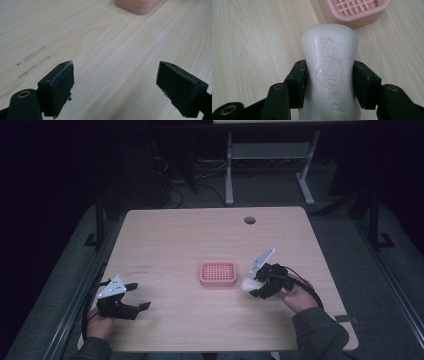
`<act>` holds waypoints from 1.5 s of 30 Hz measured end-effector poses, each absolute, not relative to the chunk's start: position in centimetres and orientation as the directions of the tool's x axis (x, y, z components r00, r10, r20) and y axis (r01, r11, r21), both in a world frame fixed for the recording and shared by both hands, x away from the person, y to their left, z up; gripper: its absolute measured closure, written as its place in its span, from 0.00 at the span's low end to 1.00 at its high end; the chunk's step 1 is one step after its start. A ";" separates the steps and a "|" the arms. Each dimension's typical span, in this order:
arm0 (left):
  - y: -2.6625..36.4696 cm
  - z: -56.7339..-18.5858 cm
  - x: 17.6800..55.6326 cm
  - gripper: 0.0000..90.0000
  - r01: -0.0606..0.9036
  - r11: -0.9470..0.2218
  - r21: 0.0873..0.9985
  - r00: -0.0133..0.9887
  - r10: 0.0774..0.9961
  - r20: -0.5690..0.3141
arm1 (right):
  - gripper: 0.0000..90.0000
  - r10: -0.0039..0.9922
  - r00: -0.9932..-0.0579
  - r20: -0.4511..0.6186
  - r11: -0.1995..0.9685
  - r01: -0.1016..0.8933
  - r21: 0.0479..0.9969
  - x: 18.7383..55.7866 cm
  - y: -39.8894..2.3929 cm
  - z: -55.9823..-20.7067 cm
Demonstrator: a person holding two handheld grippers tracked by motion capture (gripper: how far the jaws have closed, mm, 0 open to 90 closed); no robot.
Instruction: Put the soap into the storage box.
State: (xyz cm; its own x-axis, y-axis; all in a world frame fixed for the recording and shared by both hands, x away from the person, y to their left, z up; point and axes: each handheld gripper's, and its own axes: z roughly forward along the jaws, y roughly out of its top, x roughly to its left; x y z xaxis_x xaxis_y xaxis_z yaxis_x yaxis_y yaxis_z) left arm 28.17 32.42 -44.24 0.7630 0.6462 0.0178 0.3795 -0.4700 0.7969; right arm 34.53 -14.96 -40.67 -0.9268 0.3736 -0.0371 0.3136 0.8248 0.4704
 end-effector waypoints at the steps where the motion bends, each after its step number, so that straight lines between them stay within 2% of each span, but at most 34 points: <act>1: 32.4 -44.2 28.2 0.15 0.380 -0.469 0.797 0.763 0.647 0.017 | 0.53 0.372 -0.927 -0.038 0.824 0.312 0.473 34.6 -14.9 -40.6; 45: 32.4 -44.3 28.2 0.15 0.381 -0.463 0.800 0.762 0.648 0.012 | 0.53 0.317 -0.948 -0.013 0.845 0.276 0.457 37.8 -11.7 -40.0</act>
State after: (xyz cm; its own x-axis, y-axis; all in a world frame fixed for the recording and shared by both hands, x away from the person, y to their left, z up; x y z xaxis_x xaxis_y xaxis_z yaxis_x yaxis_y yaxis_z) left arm 28.20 32.45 -44.25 0.7619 0.6475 0.0121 0.3811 -0.4634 0.8000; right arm 37.78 -11.69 -40.02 -0.9484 0.3167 -0.0128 0.2761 0.8453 0.4574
